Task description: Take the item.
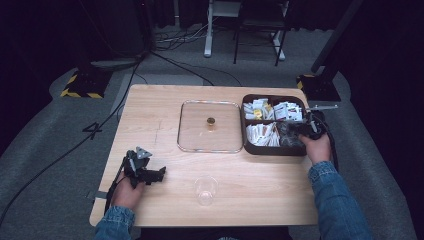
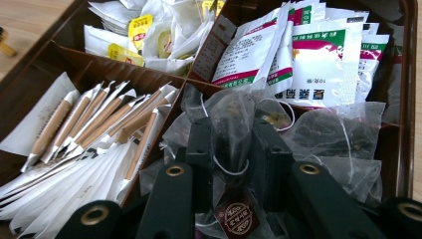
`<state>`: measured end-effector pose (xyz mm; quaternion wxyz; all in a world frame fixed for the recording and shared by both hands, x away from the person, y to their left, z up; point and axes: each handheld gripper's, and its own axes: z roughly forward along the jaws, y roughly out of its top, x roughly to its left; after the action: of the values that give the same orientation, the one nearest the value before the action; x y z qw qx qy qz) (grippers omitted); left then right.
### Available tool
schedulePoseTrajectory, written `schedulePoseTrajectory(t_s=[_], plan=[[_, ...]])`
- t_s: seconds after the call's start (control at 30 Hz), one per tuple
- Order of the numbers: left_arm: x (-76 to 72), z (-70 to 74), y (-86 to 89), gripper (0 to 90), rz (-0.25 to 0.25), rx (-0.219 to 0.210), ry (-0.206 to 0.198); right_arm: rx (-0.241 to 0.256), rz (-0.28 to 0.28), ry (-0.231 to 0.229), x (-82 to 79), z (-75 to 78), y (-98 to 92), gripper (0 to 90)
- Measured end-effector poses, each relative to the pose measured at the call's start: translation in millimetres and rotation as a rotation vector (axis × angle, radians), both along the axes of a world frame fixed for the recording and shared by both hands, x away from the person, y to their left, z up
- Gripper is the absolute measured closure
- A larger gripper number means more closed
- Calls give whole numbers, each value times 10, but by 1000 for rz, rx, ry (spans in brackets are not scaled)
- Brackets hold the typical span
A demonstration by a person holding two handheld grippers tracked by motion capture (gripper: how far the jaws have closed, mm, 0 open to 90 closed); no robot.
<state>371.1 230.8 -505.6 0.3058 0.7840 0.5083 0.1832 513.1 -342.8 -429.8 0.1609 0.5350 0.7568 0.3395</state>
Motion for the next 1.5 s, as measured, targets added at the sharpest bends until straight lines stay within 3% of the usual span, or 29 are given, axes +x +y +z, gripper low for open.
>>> schedulePoseTrajectory(t_s=[0.17, 0.43, 0.7, 0.87, 1.07, 1.2, 1.5], plan=[[1, 0, 1, 1, -2, 0, 0, 24, 6, -20, -43, 49, -38, 741], [0, 0, 0, 2, 0, 0, 0, 83, 55, -96, -182, 215, -25, 743], [0, 0, 0, 1, 0, 0, 0, 169, 202, -207, -479, 464, 142, 743], [-1, -2, -2, 1, 1, -4, 1, 211, 251, -237, -640, 564, 233, 743], [-1, 0, -1, 1, 2, 0, 1, 293, 332, -304, -980, 693, 368, 743], [1, 0, 1, 1, -1, 0, 0, 284, 362, -328, -1165, 722, 460, 743], [0, 0, 0, 1, 0, 0, 0, 266, 406, -332, -1359, 829, 595, 743]])
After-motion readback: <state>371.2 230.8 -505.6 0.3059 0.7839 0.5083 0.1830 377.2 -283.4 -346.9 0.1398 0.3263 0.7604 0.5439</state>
